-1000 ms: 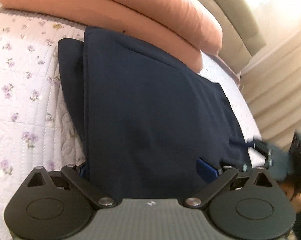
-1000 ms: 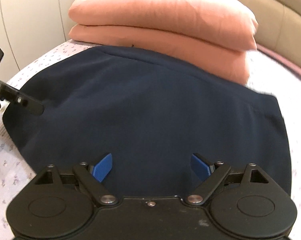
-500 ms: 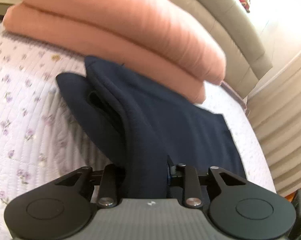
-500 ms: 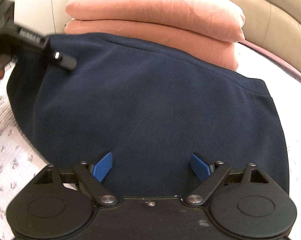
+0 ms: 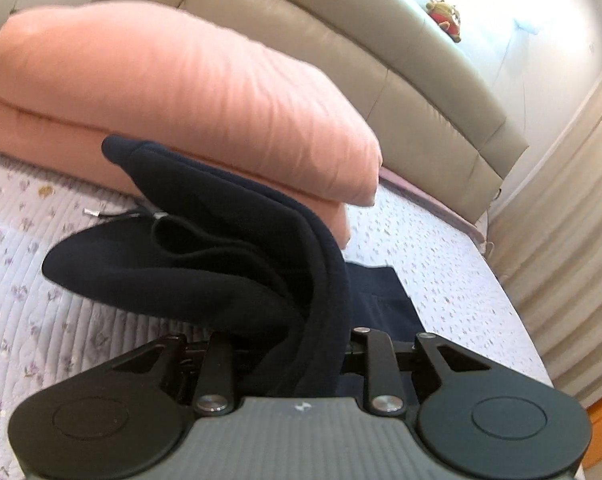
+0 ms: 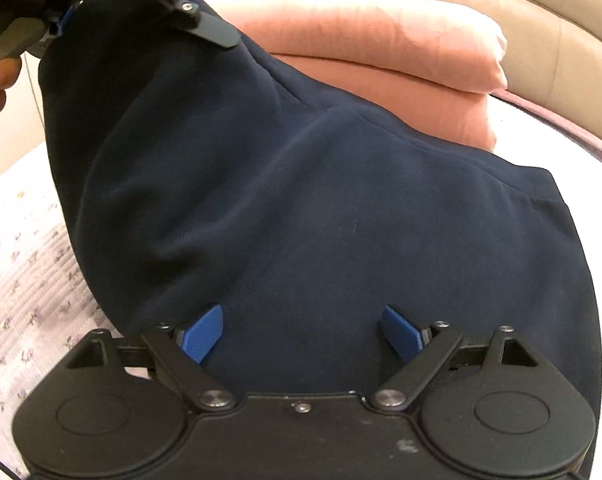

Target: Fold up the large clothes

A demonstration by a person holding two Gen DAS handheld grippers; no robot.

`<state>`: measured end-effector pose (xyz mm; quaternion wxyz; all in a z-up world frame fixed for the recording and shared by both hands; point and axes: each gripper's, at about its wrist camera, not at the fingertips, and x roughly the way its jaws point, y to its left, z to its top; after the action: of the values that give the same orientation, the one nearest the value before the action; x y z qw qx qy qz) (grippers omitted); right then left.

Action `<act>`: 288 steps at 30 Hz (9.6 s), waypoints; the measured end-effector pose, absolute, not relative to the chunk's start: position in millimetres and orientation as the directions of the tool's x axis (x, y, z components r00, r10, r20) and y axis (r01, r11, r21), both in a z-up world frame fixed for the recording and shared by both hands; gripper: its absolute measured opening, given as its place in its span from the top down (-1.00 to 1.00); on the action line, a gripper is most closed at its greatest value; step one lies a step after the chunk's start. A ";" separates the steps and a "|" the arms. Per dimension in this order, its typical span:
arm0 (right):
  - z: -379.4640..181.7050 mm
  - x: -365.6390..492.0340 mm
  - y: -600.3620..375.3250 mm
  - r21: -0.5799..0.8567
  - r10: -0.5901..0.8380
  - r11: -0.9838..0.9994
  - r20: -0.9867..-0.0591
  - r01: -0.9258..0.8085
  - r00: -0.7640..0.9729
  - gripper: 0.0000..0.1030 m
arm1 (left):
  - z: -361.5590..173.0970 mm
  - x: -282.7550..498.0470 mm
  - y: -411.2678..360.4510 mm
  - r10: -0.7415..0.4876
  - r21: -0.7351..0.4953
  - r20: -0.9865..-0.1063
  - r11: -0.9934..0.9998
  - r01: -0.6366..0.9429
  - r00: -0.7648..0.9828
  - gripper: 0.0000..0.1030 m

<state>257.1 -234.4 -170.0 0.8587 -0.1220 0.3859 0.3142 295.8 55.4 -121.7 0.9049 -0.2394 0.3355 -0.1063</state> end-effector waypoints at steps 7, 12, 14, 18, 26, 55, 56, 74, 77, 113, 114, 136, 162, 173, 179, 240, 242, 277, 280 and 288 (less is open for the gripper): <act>-175.2 254.8 -258.6 0.137 0.524 0.778 -0.681 -0.614 0.512 -0.99 | -104.4 299.7 17.2 -0.353 -0.494 -0.505 0.867 0.072 0.788 0.46; -159.8 270.2 -310.5 0.324 0.642 0.730 -0.625 -0.601 0.443 -0.99 | -93.3 310.7 -21.8 -0.372 -0.425 -0.482 0.891 0.159 0.794 0.46; -149.7 283.4 -351.8 0.423 0.660 0.745 -0.579 -0.516 0.479 -0.99 | -93.7 315.7 -38.2 -0.383 -0.402 -0.485 0.896 0.188 0.786 0.45; -137.1 328.9 -432.1 0.680 0.742 0.645 -0.447 -0.349 0.499 -0.99 | -103.8 327.7 -82.9 -0.403 -0.329 -0.495 0.907 0.263 0.770 0.43; -160.8 400.7 -464.8 0.847 0.879 0.433 -0.321 -0.308 0.351 -0.99 | -146.5 353.7 -198.8 -0.462 -0.162 -0.657 0.858 0.487 0.596 -0.05; -222.1 492.9 -461.7 0.884 0.868 0.462 -0.433 -0.073 0.244 -0.11 | -91.7 323.1 -110.5 -0.442 -0.226 -0.658 0.888 0.400 0.610 -0.98; -224.1 490.1 -466.8 0.882 0.866 0.467 -0.442 -0.062 0.233 -0.15 | -103.5 334.4 -105.0 -0.441 -0.245 -0.692 0.888 0.389 0.571 -0.90; -122.0 378.3 -480.2 0.859 0.903 0.407 -0.328 -0.311 0.277 0.51 | -169.1 293.2 -137.6 -0.201 0.188 -0.765 0.839 0.511 0.612 0.09; -137.3 369.0 -471.8 0.760 0.854 0.520 -0.459 -0.389 0.245 0.53 | -172.7 294.9 -120.8 -0.223 0.106 -0.803 0.859 0.501 0.553 0.11; -132.4 420.2 -382.3 0.325 0.595 0.792 -0.598 -0.516 0.536 -0.98 | -215.2 381.6 -64.1 -0.596 -0.538 -0.761 0.800 0.264 0.257 -1.00; -122.0 398.0 -389.8 0.296 0.630 0.751 -0.592 -0.590 0.503 -1.00 | -216.4 381.7 -67.0 -0.592 -0.533 -0.764 0.803 0.266 0.257 -1.00; -140.3 279.6 -428.6 0.093 0.454 0.661 -0.840 -0.745 0.298 -0.98 | -189.6 353.1 -102.6 -0.447 -0.328 -0.882 0.810 0.487 0.150 -0.99; -97.2 281.1 -436.7 0.101 0.457 0.774 -0.773 -0.626 0.441 -0.78 | -146.0 362.5 -69.3 -0.477 -0.373 -0.848 0.846 0.380 0.232 -0.98; -188.0 318.0 -417.2 0.165 0.426 0.843 -0.785 -0.511 0.449 -1.00 | -223.4 403.1 -51.5 -0.611 -0.592 -0.760 0.792 0.149 0.221 -1.00; -198.8 311.7 -449.7 0.257 0.443 0.849 -0.821 -0.461 0.359 -1.00 | -207.4 393.2 -68.2 -0.532 -0.508 -0.813 0.847 0.157 0.237 -1.00; -208.1 379.6 -451.8 0.544 0.655 0.751 -0.687 -0.374 0.315 -1.00 | -219.7 473.8 -76.9 -0.574 -0.576 -0.756 0.812 0.098 0.314 -1.00; -211.7 382.9 -453.4 0.558 0.676 0.730 -0.672 -0.394 0.301 -1.00 | -223.7 475.7 -75.9 -0.591 -0.593 -0.735 0.798 0.108 0.334 -1.00; -155.8 348.7 -444.1 0.577 0.719 0.695 -0.582 -0.429 0.380 0.12 | -173.0 469.6 -91.2 -0.532 -0.542 -0.749 0.835 0.096 0.395 -0.45; -134.8 331.1 -449.2 0.579 0.718 0.696 -0.555 -0.424 0.421 0.13 | -147.6 456.4 -93.5 -0.541 -0.525 -0.734 0.835 0.164 0.411 -0.42; -55.2 280.8 -445.6 0.596 0.723 0.685 -0.484 -0.419 0.494 0.14 | -67.0 404.2 -66.3 -0.593 -0.539 -0.662 0.802 0.258 0.459 -0.40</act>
<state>280.8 -445.6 -55.2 0.8397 0.2046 0.3708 0.3398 404.2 -66.3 -67.0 0.8338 -0.1847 0.4534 -0.2552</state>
